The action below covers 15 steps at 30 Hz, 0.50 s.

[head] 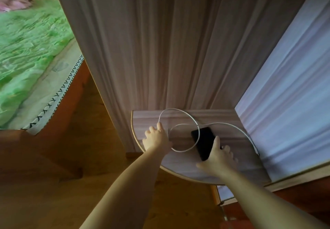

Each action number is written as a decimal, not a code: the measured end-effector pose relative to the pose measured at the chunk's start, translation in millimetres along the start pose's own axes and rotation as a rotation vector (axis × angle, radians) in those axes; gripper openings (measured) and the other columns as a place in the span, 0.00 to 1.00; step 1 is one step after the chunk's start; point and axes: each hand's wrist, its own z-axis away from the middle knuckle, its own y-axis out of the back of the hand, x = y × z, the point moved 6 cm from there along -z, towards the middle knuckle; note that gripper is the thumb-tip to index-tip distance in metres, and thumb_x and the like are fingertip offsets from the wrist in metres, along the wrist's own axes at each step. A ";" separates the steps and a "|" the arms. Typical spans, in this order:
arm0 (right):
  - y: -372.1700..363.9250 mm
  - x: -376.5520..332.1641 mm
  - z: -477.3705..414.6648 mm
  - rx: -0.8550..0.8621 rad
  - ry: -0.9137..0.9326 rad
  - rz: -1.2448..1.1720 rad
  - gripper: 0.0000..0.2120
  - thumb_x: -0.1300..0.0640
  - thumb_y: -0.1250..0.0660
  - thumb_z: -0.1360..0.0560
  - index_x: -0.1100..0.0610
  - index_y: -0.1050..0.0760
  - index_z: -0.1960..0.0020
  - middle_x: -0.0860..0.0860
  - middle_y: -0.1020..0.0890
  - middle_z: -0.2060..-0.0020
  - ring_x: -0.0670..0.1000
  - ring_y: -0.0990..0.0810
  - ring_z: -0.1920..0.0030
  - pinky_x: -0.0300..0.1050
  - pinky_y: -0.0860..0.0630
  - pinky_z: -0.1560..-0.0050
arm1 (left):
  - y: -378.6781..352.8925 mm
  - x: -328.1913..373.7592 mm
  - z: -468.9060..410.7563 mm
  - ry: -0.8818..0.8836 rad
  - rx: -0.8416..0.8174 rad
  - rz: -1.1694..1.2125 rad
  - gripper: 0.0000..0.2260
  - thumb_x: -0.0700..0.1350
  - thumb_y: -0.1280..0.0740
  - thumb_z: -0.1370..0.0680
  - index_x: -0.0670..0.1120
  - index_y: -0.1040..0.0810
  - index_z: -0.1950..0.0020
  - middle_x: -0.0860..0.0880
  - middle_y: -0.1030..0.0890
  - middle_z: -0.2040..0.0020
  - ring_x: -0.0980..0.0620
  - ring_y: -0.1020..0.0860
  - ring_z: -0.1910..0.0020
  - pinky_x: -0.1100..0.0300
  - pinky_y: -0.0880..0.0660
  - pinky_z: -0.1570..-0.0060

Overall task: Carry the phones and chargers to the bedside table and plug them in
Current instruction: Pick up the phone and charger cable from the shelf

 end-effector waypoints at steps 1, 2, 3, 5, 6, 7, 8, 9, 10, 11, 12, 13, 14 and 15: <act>5.0 3.5 -0.7 -0.002 -0.009 0.008 0.57 0.40 0.29 0.37 0.52 0.63 0.23 0.60 0.39 0.31 0.61 0.37 0.31 0.55 0.37 0.36 | 0.0 0.9 -1.9 0.004 -0.009 -0.003 0.36 0.55 0.28 0.28 0.47 0.43 0.28 0.42 0.32 0.33 0.39 0.32 0.35 0.47 0.28 0.42; 8.9 6.7 -0.7 -0.007 -0.019 0.014 0.57 0.40 0.28 0.37 0.52 0.64 0.24 0.60 0.39 0.31 0.61 0.37 0.31 0.54 0.36 0.37 | 1.1 1.3 -3.3 0.015 -0.025 0.008 0.35 0.53 0.27 0.27 0.47 0.42 0.28 0.42 0.33 0.33 0.39 0.32 0.35 0.47 0.27 0.43; 11.6 9.9 0.3 -0.016 -0.027 0.016 0.57 0.40 0.28 0.37 0.51 0.64 0.24 0.59 0.39 0.31 0.61 0.37 0.31 0.54 0.35 0.37 | 2.3 1.3 -3.8 0.028 -0.043 0.018 0.34 0.50 0.27 0.27 0.47 0.42 0.28 0.41 0.33 0.34 0.38 0.32 0.35 0.48 0.26 0.45; 15.3 16.3 2.5 -0.026 -0.039 0.016 0.57 0.41 0.28 0.37 0.51 0.64 0.24 0.59 0.39 0.30 0.61 0.37 0.31 0.55 0.33 0.39 | 4.9 2.2 -3.2 0.030 -0.058 -0.004 0.31 0.44 0.29 0.26 0.46 0.41 0.29 0.41 0.32 0.35 0.38 0.29 0.37 0.48 0.25 0.47; 16.8 18.8 4.0 -0.028 -0.044 0.011 0.56 0.41 0.29 0.37 0.51 0.64 0.24 0.59 0.39 0.30 0.61 0.37 0.31 0.55 0.32 0.39 | 6.3 2.8 -1.9 0.020 -0.055 -0.026 0.28 0.41 0.31 0.26 0.45 0.40 0.30 0.40 0.31 0.36 0.38 0.27 0.39 0.48 0.24 0.48; 18.5 20.4 5.7 -0.030 -0.045 0.001 0.56 0.41 0.29 0.37 0.51 0.64 0.24 0.59 0.39 0.30 0.61 0.37 0.31 0.55 0.32 0.40 | 7.0 3.0 -0.8 0.014 -0.056 -0.038 0.26 0.39 0.32 0.25 0.44 0.39 0.30 0.40 0.29 0.38 0.38 0.26 0.40 0.49 0.24 0.49; 20.5 21.2 7.6 -0.030 -0.043 -0.010 0.56 0.41 0.29 0.37 0.50 0.64 0.24 0.59 0.39 0.30 0.61 0.37 0.31 0.55 0.32 0.40 | 7.7 2.0 0.4 0.017 -0.064 -0.026 0.25 0.39 0.33 0.25 0.43 0.38 0.31 0.40 0.28 0.39 0.39 0.24 0.42 0.50 0.24 0.50; 23.1 21.0 9.5 -0.029 -0.036 -0.021 0.57 0.40 0.28 0.37 0.50 0.64 0.24 0.59 0.39 0.30 0.61 0.37 0.31 0.54 0.32 0.41 | 8.6 0.5 1.8 0.028 -0.077 0.009 0.24 0.39 0.33 0.25 0.42 0.36 0.32 0.41 0.26 0.40 0.40 0.23 0.43 0.51 0.24 0.52; 26.4 20.2 11.9 -0.027 -0.028 -0.031 0.57 0.40 0.28 0.38 0.50 0.63 0.24 0.59 0.39 0.30 0.61 0.37 0.31 0.54 0.32 0.41 | 10.6 -1.6 4.2 0.042 -0.091 0.060 0.23 0.40 0.33 0.26 0.42 0.34 0.32 0.42 0.25 0.43 0.41 0.22 0.46 0.53 0.24 0.55; 30.3 18.2 14.5 -0.027 -0.019 -0.045 0.57 0.40 0.28 0.39 0.50 0.63 0.24 0.59 0.39 0.30 0.61 0.37 0.31 0.54 0.32 0.41 | 14.3 -3.1 7.4 0.053 -0.101 0.119 0.23 0.41 0.33 0.27 0.42 0.32 0.33 0.44 0.24 0.48 0.43 0.22 0.50 0.55 0.25 0.59; 34.5 16.1 17.2 -0.029 -0.009 -0.062 0.57 0.41 0.28 0.39 0.49 0.63 0.24 0.60 0.39 0.30 0.62 0.38 0.31 0.54 0.32 0.41 | 20.0 -3.6 11.4 0.061 -0.109 0.187 0.23 0.41 0.32 0.28 0.43 0.31 0.33 0.46 0.24 0.52 0.46 0.22 0.54 0.58 0.25 0.63; 39.2 13.6 20.5 -0.032 0.001 -0.086 0.57 0.41 0.28 0.39 0.49 0.63 0.24 0.60 0.40 0.29 0.62 0.38 0.31 0.55 0.32 0.41 | 27.2 -3.3 16.0 0.068 -0.117 0.261 0.24 0.42 0.32 0.29 0.44 0.30 0.34 0.48 0.24 0.56 0.48 0.22 0.58 0.60 0.26 0.67; 44.2 10.5 24.6 -0.035 0.013 -0.128 0.57 0.42 0.28 0.39 0.48 0.62 0.24 0.61 0.40 0.29 0.63 0.38 0.31 0.55 0.32 0.43 | 36.2 -3.1 22.0 0.082 -0.122 0.344 0.25 0.42 0.31 0.31 0.45 0.29 0.33 0.50 0.25 0.58 0.50 0.22 0.62 0.62 0.27 0.72; 50.1 6.1 29.0 -0.036 0.034 -0.190 0.56 0.44 0.27 0.39 0.48 0.61 0.24 0.62 0.39 0.30 0.63 0.37 0.32 0.55 0.32 0.45 | 46.8 -3.6 28.5 0.104 -0.124 0.437 0.26 0.42 0.31 0.32 0.47 0.28 0.33 0.50 0.25 0.59 0.52 0.22 0.64 0.64 0.28 0.77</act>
